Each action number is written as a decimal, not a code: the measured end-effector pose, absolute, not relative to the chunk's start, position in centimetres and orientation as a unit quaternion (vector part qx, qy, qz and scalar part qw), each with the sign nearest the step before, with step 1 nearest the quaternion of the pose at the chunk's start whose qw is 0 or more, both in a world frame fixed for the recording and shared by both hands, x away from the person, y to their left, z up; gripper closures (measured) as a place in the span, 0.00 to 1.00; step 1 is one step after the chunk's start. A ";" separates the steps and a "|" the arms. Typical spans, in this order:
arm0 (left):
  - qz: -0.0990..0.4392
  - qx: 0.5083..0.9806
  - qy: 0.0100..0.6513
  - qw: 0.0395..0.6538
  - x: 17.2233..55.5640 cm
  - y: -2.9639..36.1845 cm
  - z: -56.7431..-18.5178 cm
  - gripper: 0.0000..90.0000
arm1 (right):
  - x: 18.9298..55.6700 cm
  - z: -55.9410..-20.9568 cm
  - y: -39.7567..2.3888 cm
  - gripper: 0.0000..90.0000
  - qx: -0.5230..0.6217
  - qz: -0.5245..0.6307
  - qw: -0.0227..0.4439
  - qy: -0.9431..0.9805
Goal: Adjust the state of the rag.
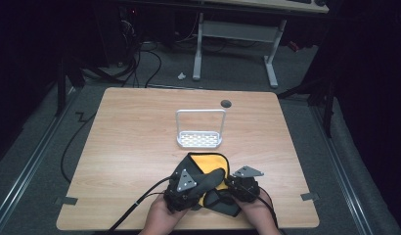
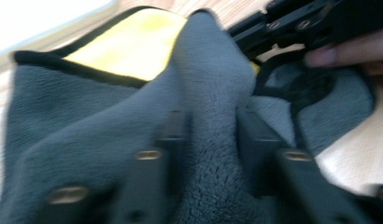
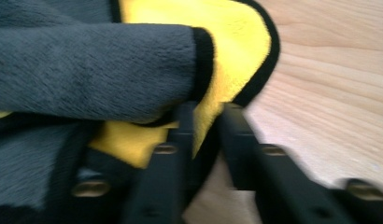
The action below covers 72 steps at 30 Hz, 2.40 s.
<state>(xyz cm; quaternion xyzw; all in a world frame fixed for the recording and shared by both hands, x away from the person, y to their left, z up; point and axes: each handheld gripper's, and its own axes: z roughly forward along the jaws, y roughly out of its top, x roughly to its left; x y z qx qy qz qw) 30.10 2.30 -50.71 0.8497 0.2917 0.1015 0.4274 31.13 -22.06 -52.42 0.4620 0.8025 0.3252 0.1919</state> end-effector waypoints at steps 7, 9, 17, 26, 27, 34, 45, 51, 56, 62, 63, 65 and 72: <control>0.134 0.812 0.331 0.461 30.6 7.5 -48.7 0.88 | 30.7 -50.4 -23.8 0.96 0.474 0.341 0.257 0.770; 0.139 0.806 0.342 0.463 30.8 8.7 -48.5 0.88 | 31.1 -50.1 -25.1 0.96 0.488 0.341 0.265 0.759; 0.099 0.804 0.378 0.449 31.3 12.6 -51.2 0.81 | 32.8 -51.1 -24.6 0.95 0.476 0.313 0.275 0.774; 0.109 0.787 0.382 0.472 30.1 13.8 -50.3 0.56 | 31.6 -50.2 -25.4 0.72 0.491 0.346 0.276 0.751; 0.113 0.783 0.378 0.481 30.1 13.9 -49.6 0.54 | 30.4 -50.0 -25.5 0.71 0.483 0.351 0.272 0.755; 0.108 0.779 0.366 0.498 33.2 11.8 -47.8 0.42 | 27.7 -49.9 -25.0 0.68 0.472 0.364 0.244 0.765; 0.080 0.807 0.388 0.438 38.9 8.0 -47.9 0.72 | 26.5 -50.6 -22.0 0.63 0.428 0.367 0.209 0.799; 0.110 0.789 0.378 0.471 35.8 11.9 -46.9 0.89 | 26.7 -51.4 -21.6 0.92 0.425 0.330 0.198 0.819; 0.102 0.777 0.396 0.477 31.3 17.4 -47.8 0.88 | 27.4 -51.1 -22.1 0.95 0.426 0.325 0.227 0.814; 0.059 0.776 0.432 0.457 28.2 20.2 -50.8 0.78 | 29.2 -51.3 -24.5 0.95 0.464 0.291 0.282 0.788; 0.059 0.776 0.432 0.457 28.2 20.2 -50.8 0.75 | 29.3 -51.4 -25.0 0.95 0.470 0.285 0.285 0.785; 0.065 0.776 0.436 0.451 27.9 20.4 -51.1 0.70 | 29.6 -51.5 -25.6 0.93 0.481 0.284 0.281 0.780; 0.079 0.761 0.429 0.479 27.7 20.0 -49.6 0.58 | 28.9 -51.0 -27.5 0.78 0.507 0.310 0.284 0.752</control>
